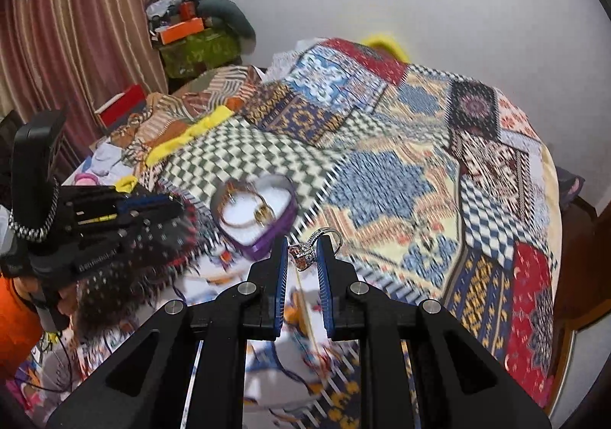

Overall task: Organize jewelry
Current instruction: 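Carry both rings over the heart tin and open both grippers to drop them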

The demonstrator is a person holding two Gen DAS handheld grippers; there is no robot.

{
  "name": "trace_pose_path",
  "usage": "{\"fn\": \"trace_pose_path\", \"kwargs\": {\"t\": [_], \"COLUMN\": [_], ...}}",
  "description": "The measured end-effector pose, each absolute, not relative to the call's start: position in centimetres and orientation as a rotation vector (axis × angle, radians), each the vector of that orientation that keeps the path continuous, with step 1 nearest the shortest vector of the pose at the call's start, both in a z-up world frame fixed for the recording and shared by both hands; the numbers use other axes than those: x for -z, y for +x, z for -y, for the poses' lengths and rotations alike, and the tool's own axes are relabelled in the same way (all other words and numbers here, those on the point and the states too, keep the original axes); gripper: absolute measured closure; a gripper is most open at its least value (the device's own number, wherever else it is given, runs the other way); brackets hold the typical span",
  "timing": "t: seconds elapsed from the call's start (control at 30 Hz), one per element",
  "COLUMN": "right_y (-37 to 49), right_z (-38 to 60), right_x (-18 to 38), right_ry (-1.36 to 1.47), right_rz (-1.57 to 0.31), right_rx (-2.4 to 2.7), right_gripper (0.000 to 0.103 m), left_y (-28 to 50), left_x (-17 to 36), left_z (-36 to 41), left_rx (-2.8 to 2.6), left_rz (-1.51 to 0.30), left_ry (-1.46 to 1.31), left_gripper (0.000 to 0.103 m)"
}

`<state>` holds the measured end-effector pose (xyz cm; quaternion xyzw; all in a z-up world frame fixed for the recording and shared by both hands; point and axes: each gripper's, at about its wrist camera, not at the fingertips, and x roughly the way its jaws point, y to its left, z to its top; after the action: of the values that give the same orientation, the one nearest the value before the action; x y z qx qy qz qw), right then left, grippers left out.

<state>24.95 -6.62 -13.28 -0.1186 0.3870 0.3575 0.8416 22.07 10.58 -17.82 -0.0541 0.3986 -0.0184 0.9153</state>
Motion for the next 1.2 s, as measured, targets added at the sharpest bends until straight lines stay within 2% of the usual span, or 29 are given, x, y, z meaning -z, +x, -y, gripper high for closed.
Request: {"fn": "trace_pose_path", "kwargs": {"t": [0.57,1.2], "right_y": [29.2,31.2], "right_z": [1.4,-3.4], "right_x": [14.9,19.1], "right_ry": [-0.231,-0.289], "right_rz": [-0.894,-1.058], "right_rx": [-0.805,-0.847], "right_gripper": [0.089,0.089], "left_y": [25.5,27.8], "left_x": [18.5,21.6], "left_z": [-12.5,-12.0], "left_rx": [0.049,0.124], "left_rz": [-0.817,-0.902], "left_ry": [-0.181,-0.189], "left_gripper": [0.096,0.096]}}
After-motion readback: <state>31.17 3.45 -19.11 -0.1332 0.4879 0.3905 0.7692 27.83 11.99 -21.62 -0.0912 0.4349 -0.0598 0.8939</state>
